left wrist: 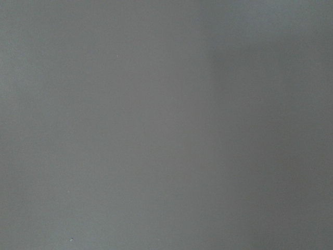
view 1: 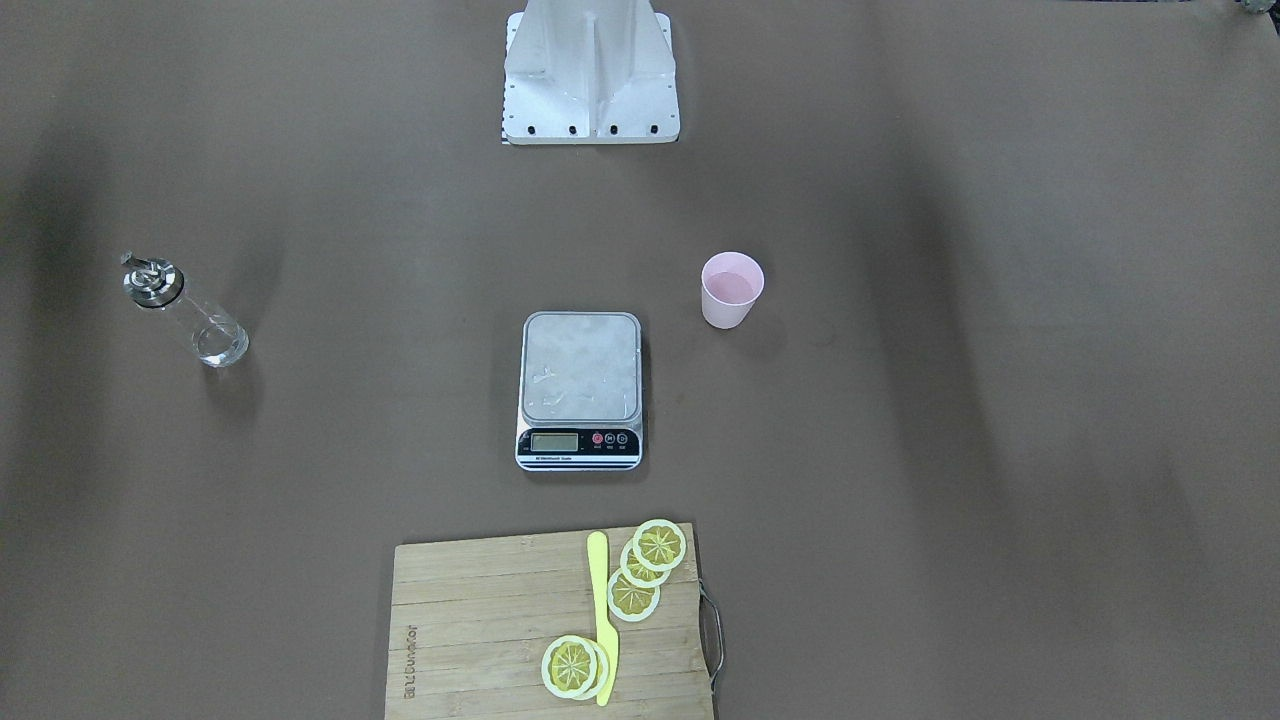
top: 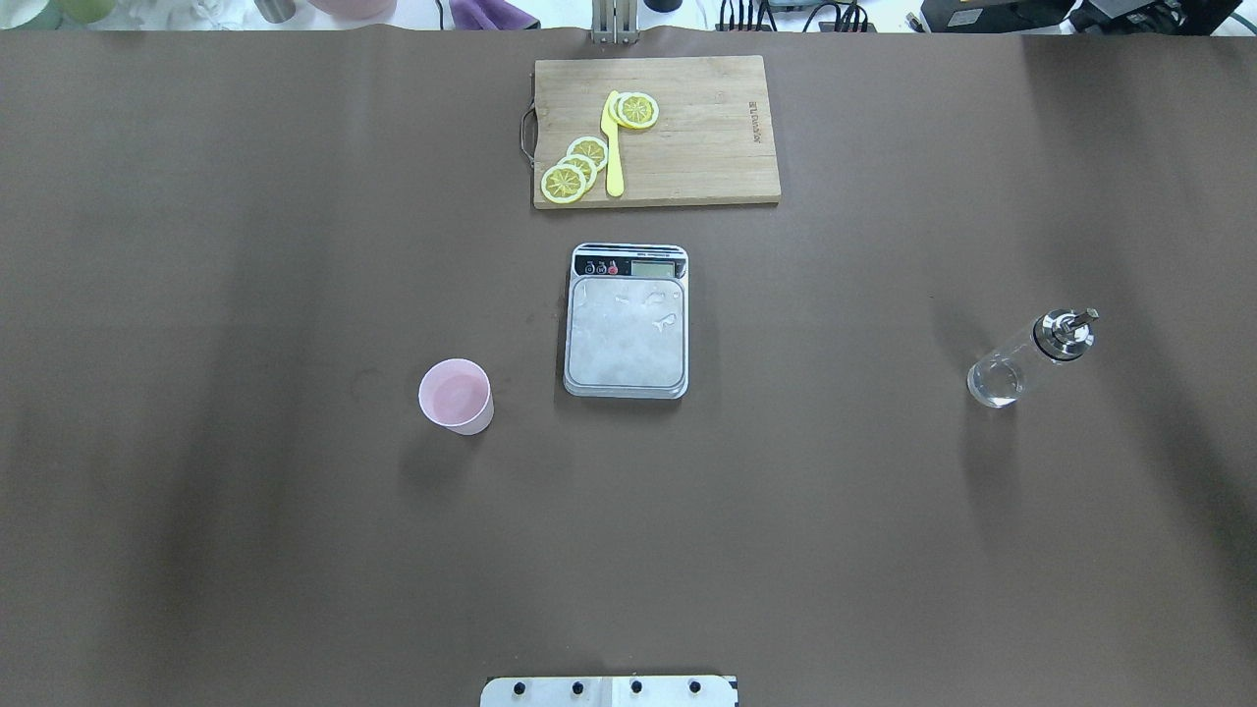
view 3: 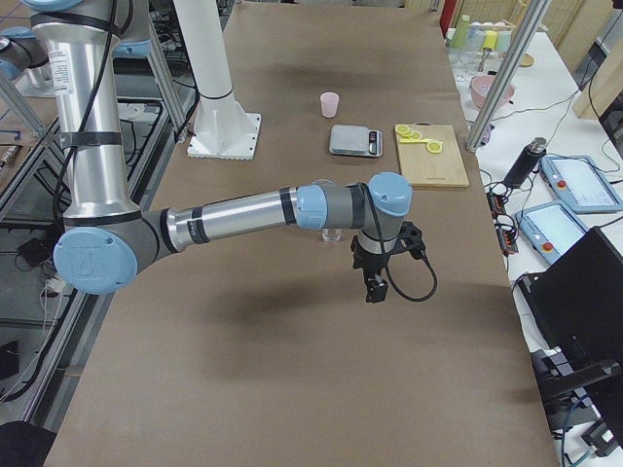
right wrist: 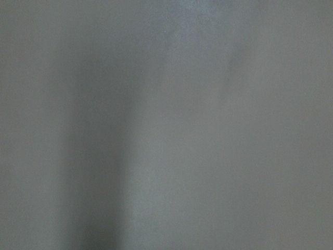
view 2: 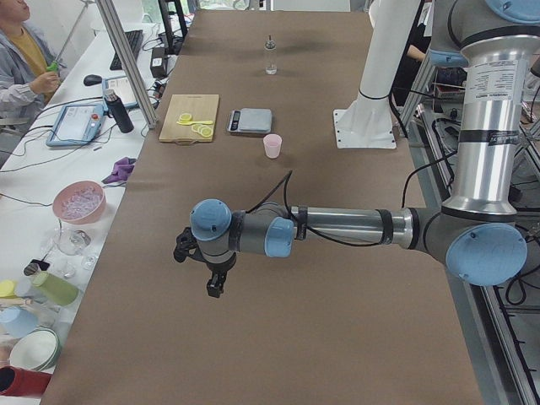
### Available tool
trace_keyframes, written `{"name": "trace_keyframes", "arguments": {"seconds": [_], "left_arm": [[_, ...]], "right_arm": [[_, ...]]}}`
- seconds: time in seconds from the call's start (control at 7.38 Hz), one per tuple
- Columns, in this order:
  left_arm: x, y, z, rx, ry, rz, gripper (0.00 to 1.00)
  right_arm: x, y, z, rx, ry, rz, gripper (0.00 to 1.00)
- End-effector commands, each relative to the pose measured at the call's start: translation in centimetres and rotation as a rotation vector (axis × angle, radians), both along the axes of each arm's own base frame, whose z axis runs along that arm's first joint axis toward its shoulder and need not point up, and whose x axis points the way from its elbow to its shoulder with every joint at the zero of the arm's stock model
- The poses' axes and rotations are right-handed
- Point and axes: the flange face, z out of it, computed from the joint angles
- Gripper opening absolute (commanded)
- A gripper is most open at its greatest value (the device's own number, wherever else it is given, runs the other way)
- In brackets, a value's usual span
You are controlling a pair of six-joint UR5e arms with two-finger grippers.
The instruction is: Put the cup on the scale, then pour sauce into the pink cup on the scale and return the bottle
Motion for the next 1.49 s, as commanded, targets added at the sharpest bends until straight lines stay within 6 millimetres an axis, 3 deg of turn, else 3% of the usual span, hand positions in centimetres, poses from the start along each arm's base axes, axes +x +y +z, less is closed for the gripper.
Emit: {"name": "trace_keyframes", "arguments": {"seconds": [0.0, 0.81, 1.08, 1.22, 1.35], "left_arm": [[-0.2, 0.4, -0.7, 0.023, -0.002, 0.001, 0.98], [0.1, 1.9, -0.3, 0.014, 0.012, 0.006, 0.98], [0.9, 1.6, -1.9, 0.028, 0.072, 0.014, 0.98], [4.2, 0.7, -5.8, 0.004, 0.105, 0.005, 0.98], [10.9, 1.0, -11.7, -0.067, 0.127, 0.002, 0.98]], "right_arm": [[-0.5, -0.7, -0.3, 0.002, 0.002, -0.005, 1.00], [-0.5, 0.4, 0.1, -0.009, -0.021, -0.005, 1.00], [-0.5, 0.4, 0.2, -0.008, -0.020, -0.007, 1.00], [-0.6, 0.5, 0.3, -0.014, -0.026, -0.006, 1.00], [-1.3, 0.5, 0.3, -0.020, -0.054, -0.018, 1.00]]}}
